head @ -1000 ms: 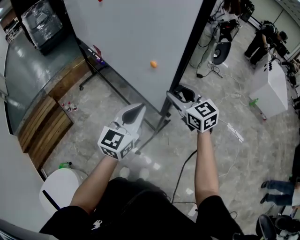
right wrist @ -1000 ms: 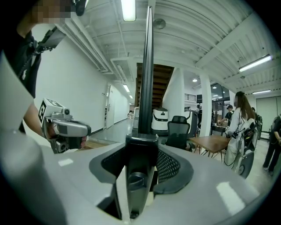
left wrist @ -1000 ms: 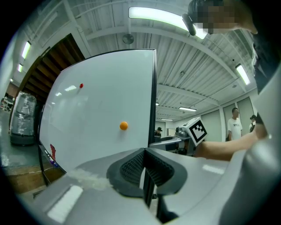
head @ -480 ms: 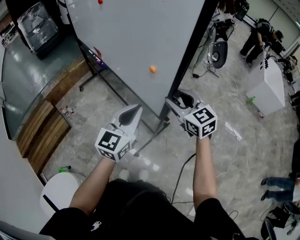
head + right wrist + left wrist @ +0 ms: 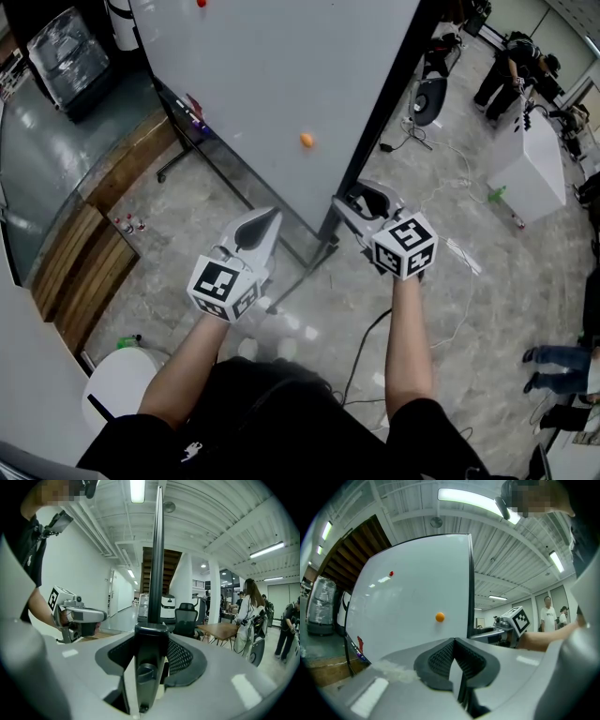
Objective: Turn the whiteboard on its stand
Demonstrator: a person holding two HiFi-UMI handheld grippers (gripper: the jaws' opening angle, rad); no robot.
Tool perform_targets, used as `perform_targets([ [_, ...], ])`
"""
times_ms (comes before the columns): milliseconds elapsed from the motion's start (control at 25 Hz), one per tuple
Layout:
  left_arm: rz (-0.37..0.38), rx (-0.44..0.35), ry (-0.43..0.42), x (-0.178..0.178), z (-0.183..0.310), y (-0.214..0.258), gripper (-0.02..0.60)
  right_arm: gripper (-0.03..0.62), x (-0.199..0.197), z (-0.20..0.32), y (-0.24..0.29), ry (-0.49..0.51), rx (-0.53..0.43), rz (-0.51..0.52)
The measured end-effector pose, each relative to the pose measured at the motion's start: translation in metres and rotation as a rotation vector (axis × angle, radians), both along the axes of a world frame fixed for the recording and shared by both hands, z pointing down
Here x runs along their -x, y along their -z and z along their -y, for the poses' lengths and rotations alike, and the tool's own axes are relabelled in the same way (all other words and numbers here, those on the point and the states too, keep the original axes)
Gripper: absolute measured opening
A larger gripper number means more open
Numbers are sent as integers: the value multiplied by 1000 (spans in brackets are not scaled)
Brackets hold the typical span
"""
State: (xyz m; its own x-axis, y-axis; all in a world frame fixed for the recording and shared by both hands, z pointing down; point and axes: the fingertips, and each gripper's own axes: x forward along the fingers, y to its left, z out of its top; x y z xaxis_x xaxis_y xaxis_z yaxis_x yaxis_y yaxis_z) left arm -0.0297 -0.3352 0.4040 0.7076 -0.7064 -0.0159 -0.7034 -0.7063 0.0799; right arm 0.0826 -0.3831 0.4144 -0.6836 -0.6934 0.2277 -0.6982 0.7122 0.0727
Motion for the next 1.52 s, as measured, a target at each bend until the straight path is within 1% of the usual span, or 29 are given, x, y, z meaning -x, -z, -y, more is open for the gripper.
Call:
perform_targets([
  [160, 0, -5, -15, -9, -4, 1, 3, 205, -6, 4, -1, -35, -25, 15],
  [320, -7, -17, -37, -14, -12, 3, 3, 211, -9, 3, -4, -110, -50, 23],
  [400, -8, -20, -46, -12, -16, 4, 3, 225, -10, 3, -5, -147, -58, 21],
  [600, -13, -29, -60, -13, -25, 9, 3, 225, -30, -13, -2, -215, -75, 27],
  [800, -32, -44, -80, 9, -36, 16, 3, 225, -11, -37, 17, -243, -103, 43],
  [880, -37, -47, -87, 13, -38, 19, 3, 223, -6, -46, 26, -256, -114, 65],
  [920, -38, -48, -91, 14, -39, 20, 3, 193, -4, -51, 30, -262, -122, 79],
  [1000, -41, -52, -100, 16, -42, 21, 3, 168, 0, -61, 38, -273, -136, 102],
  [1080, -44, -56, -109, 18, -45, 23, 3, 121, 4, -71, 43, -285, -145, 120],
  [1160, -48, -59, -117, 20, -48, 26, 3, 91, 10, -80, 47, -290, -150, 139],
  [1360, -55, -67, -131, 26, -52, 30, 3, 49, 29, -98, 53, -303, -170, 173],
  [1520, -58, -74, -144, 29, -55, 32, 3, 35, 42, -111, 53, -319, -175, 193],
])
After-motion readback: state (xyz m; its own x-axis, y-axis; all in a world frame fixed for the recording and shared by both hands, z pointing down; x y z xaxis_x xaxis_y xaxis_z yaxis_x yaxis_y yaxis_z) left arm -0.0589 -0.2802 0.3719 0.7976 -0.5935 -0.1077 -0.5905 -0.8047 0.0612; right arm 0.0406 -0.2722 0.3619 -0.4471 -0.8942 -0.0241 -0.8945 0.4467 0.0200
